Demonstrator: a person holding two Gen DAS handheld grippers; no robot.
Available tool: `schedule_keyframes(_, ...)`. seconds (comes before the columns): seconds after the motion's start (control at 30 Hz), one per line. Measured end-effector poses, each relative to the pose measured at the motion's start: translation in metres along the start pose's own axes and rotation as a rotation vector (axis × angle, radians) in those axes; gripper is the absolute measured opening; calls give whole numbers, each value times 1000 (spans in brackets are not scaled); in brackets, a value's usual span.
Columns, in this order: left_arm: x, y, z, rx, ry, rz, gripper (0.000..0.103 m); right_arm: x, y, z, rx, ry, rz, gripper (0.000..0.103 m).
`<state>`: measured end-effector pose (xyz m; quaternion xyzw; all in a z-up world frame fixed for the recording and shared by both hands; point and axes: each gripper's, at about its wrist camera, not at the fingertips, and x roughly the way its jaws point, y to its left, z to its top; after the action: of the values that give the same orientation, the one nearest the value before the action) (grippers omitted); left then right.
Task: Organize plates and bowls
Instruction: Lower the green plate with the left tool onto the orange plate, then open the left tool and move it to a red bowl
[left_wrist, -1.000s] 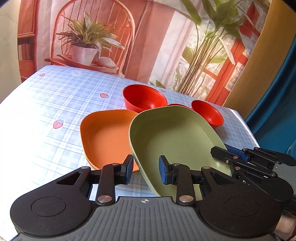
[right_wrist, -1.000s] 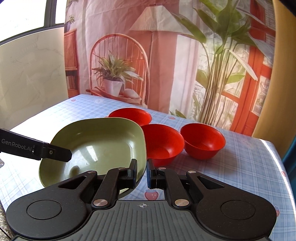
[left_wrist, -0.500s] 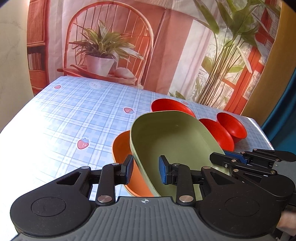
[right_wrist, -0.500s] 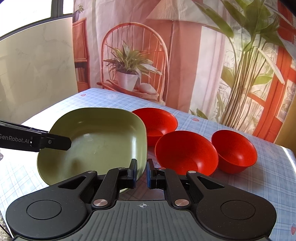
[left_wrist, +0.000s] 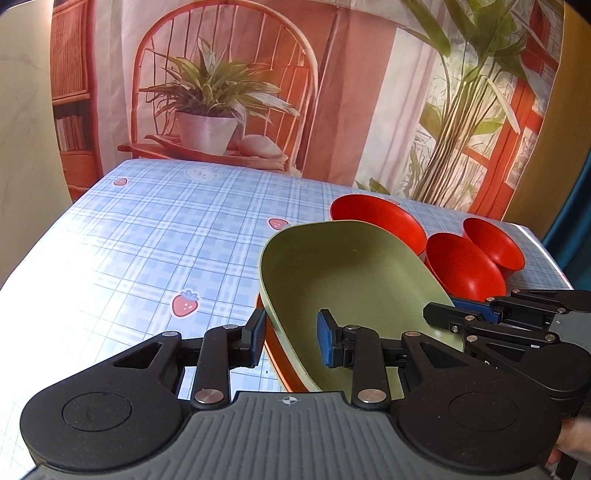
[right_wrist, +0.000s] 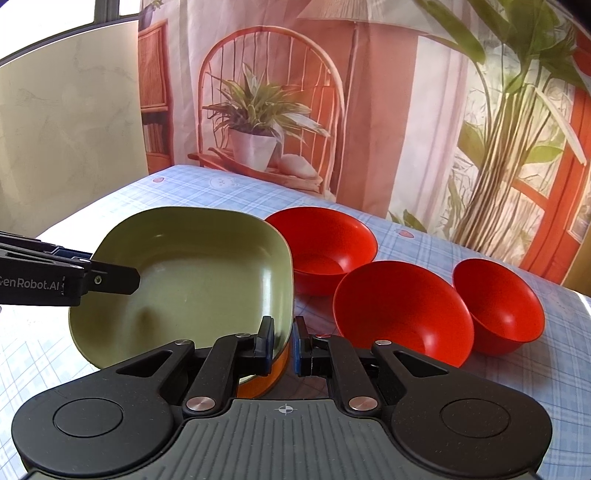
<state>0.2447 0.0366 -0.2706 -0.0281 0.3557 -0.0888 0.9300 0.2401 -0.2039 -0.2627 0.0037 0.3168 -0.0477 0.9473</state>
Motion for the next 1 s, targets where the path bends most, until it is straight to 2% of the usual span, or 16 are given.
schedule_keyframes(0.63,10,0,-10,32,14,30,32,8,5,-10,-31,10,-29,10)
schedule_keyframes(1.0,7,3,-11,7,10,45,33,7,7,-13,-34,11,-31,13)
